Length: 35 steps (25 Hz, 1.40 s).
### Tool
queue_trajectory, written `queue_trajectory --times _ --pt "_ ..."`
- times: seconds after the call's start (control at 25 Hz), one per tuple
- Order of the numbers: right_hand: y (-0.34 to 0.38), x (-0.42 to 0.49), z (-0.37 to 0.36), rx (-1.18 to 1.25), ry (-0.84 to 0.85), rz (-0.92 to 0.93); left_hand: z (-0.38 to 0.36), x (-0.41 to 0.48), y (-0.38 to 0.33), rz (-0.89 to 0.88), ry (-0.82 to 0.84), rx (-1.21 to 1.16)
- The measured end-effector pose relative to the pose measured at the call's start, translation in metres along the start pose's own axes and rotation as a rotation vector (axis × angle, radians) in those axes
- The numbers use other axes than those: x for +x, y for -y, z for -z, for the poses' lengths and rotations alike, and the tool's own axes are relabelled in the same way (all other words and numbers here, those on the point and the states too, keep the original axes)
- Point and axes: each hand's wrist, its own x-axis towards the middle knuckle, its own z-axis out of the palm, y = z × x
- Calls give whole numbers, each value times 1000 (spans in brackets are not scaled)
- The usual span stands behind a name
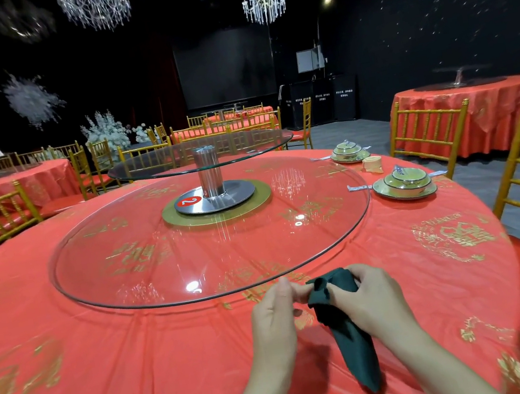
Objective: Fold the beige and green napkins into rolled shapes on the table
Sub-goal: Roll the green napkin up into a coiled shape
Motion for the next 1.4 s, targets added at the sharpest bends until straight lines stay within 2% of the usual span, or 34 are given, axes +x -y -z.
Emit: queue_trajectory --times 0.16,0.36,0.6,0.68,0.8,0.88,0.96,1.2,1.4 --pt "4 2 -1 -20 65 24 3 1 7 -16 26 204" --pt "10 3 -1 -105 76 85 15 10 9 29 111 67" --pt "13 -3 5 -122 82 123 14 9 2 54 138 76" --pt "13 -3 6 -121 100 83 14 8 1 19 143 166" --pt "11 -3 2 -124 99 60 15 10 5 -108 24 473" --pt "9 -4 -4 -129 73 70 16 10 6 -184 -6 582" --pt "6 -4 -7 -101 68 50 16 9 9 -180 31 547" --pt "5 1 -1 -5 83 -18 12 4 3 -11 97 139" --pt "-2 1 -5 102 146 -23 17 11 10 -33 206 159"
